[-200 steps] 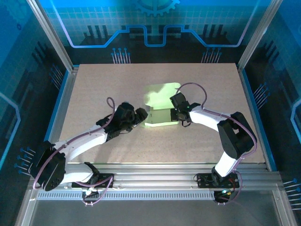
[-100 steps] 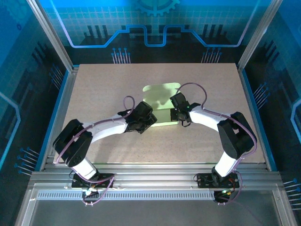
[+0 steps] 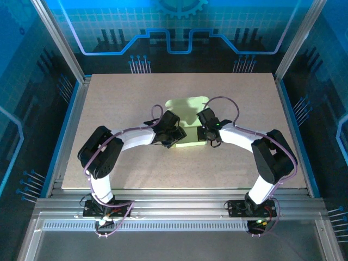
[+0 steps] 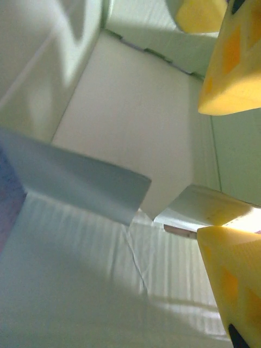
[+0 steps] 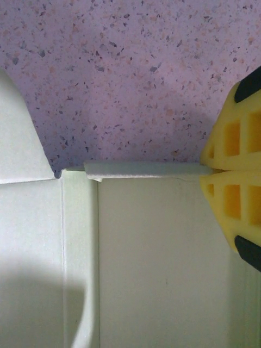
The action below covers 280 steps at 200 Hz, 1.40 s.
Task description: Fold the paper box
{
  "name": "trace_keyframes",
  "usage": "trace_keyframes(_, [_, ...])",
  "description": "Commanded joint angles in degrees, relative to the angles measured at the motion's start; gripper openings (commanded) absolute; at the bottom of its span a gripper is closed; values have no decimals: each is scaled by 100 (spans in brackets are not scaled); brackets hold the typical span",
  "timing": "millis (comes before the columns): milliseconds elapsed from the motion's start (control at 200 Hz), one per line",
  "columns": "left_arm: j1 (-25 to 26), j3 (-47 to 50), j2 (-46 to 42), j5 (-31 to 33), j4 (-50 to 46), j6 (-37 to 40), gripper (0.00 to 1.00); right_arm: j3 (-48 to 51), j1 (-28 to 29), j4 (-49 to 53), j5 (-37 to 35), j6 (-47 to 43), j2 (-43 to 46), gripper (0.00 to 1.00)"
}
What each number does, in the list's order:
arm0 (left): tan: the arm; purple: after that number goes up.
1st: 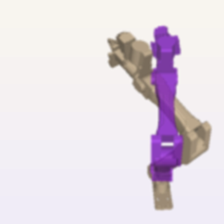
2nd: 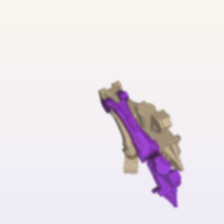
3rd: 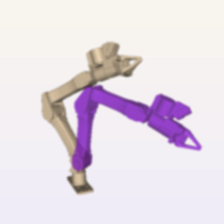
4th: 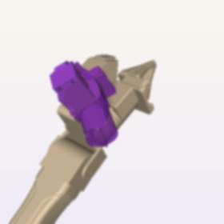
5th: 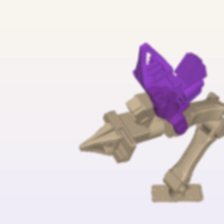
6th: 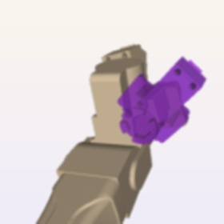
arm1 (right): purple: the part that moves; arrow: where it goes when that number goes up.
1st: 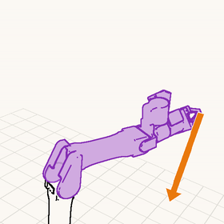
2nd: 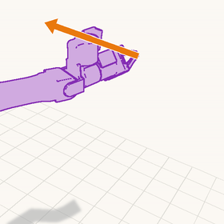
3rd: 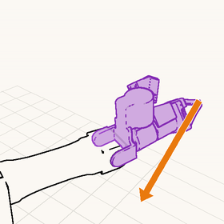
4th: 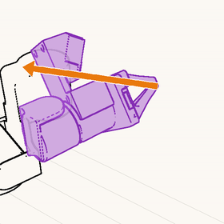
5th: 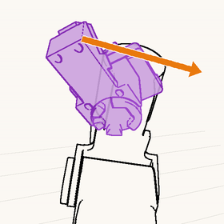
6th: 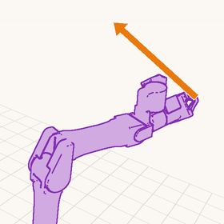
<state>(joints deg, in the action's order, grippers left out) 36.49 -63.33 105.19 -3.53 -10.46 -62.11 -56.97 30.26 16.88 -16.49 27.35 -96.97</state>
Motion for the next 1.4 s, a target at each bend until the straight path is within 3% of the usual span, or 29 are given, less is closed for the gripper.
trace_keyframes(0, [-13, -72, 115, -727, 370, 882, 57, 46, 39, -53, 39, -104, 162, 0])
trace_keyframes(170, [-83, 458, 57, -1821, 1327, 1531, 61, 59, 29, -154, 104, -260, 152, 0])
trace_keyframes(310, [-114, 185, 146, -2064, 379, 2499, 61, 91, 23, -248, 205, -431, 161, 0])
trace_keyframes(420, [-182, 226, 131, -2398, 300, 2800, 59, 76, 15, -256, 218, -460, 152, 0])
trace_keyframes(650, [-263, 308, -569, -1710, 365, 3015, 74, 112, -15, -243, 52, -338, 219, 0])
trace_keyframes(871, [-552, 537, -1930, -791, 172, 3047, 94, 258, -227, -396, 366, -156, 429, 0])
trace_keyframes(961, [-828, 839, -2599, -569, 179, 3064, 99, 299, -342, -455, 539, -122, 501, 0])
trace_keyframes(1111, [-1571, 1534, -3649, -274, 191, 2914, 99, 434, -624, -654, 1052, 60, 701, 0])
trace_keyframes(1266, [-2702, 2524, -4198, -980, 782, 2233, 99, 485, -957, -747, 1928, 334, 980, 0])
trace_keyframes(1396, [-3304, 3260, -4019, -1833, 1999, 1417, 99, 469, -1198, -810, 2697, 541, 1227, 0])
